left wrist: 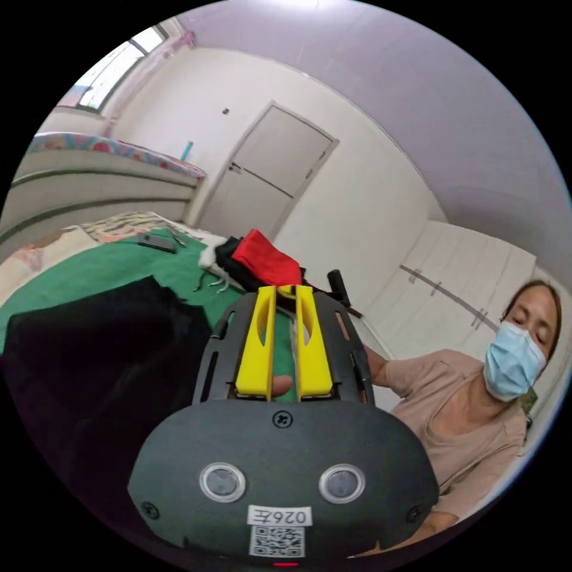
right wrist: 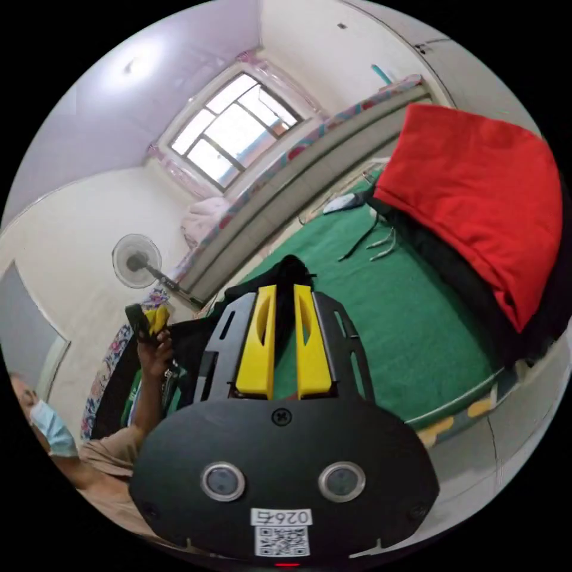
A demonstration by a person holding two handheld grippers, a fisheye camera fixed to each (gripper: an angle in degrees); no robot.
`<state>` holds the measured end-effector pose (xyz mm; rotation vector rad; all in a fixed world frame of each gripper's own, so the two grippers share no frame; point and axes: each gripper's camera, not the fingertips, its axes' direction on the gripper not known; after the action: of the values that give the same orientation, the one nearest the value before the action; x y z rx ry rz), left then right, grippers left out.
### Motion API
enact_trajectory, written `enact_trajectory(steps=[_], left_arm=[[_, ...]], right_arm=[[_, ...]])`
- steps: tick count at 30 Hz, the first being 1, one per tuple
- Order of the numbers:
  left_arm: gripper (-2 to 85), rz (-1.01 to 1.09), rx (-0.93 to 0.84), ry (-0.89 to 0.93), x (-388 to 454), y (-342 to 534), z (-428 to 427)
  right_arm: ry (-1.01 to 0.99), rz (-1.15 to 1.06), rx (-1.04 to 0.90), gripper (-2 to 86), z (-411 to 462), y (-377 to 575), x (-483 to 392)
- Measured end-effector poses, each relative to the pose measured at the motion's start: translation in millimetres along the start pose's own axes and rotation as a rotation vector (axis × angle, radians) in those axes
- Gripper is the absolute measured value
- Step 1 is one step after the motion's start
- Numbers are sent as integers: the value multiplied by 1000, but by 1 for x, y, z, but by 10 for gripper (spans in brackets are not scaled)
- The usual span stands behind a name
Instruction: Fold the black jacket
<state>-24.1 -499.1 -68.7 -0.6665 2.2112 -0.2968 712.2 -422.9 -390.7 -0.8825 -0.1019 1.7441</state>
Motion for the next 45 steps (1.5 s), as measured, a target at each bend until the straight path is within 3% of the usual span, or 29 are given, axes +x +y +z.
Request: enact_trajectory(steps=[2, 4, 6, 8, 11, 12, 14, 15, 17, 19, 21, 23, 24, 26, 27, 32, 36, 37, 40, 43, 45], left_arm=[[70, -30, 52, -207, 0, 30, -43], [103, -135, 36, -550, -1, 71, -87], [156, -203, -2, -708, -1, 101, -102], [215, -232, -58, -766, 0, 125, -99], [292, -219, -195, -803, -7, 144, -59], [334, -235, -250, -799, -17, 146, -35], [348, -247, -435, -815, -35, 146, 9], [345, -264, -527, -828, -44, 145, 30], [300, -271, -533, -812, -40, 136, 34], [245, -241, -515, -659, -23, 132, 26], [246, -234, -492, -604, -10, 137, 16], [244, -230, -478, -626, -3, 144, 8], [249, -249, -485, -635, -4, 147, 9], [259, -301, -528, -643, -17, 149, 17], [267, -342, -538, -648, -26, 147, 23], [256, -370, -583, -716, -49, 129, 46], [104, -255, -690, -624, -59, 102, 51], [53, -236, -664, -579, -58, 92, 37], [40, -295, -497, -376, -74, 66, -28], [36, -337, -234, -257, -96, 43, -109], [36, -352, -161, -198, -110, 32, -144]], right_arm=[[-42, -170, -127, 77, 34, -11, -33], [-79, -345, -247, 109, 72, -12, -75], [-91, -525, -341, 132, 111, -5, -121], [-54, -718, -417, 186, 161, 8, -173], [51, -860, -573, 199, 241, 20, -209], [69, -876, -650, 162, 261, 24, -210], [-1, -808, -1083, 39, 325, 38, -199], [-17, -773, -1092, 14, 328, 35, -196], [15, -817, -1015, -6, 297, 17, -193], [97, -838, -932, -11, 249, 6, -181], [204, -788, -859, -13, 195, -1, -153], [155, -606, -920, -11, 146, 4, -96], [206, -554, -940, -11, 140, 6, -80], [581, -406, -906, -9, 119, 10, -33], [628, -371, -862, -9, 115, 7, -30], [389, -591, -456, 5, 128, -30, -124], [294, -782, -437, 3, 205, -42, -196], [279, -832, -479, -3, 233, -41, -214], [191, -925, -572, -9, 285, -33, -246], [104, -973, -606, -6, 318, -30, -268], [55, -937, -590, 7, 338, -37, -277]])
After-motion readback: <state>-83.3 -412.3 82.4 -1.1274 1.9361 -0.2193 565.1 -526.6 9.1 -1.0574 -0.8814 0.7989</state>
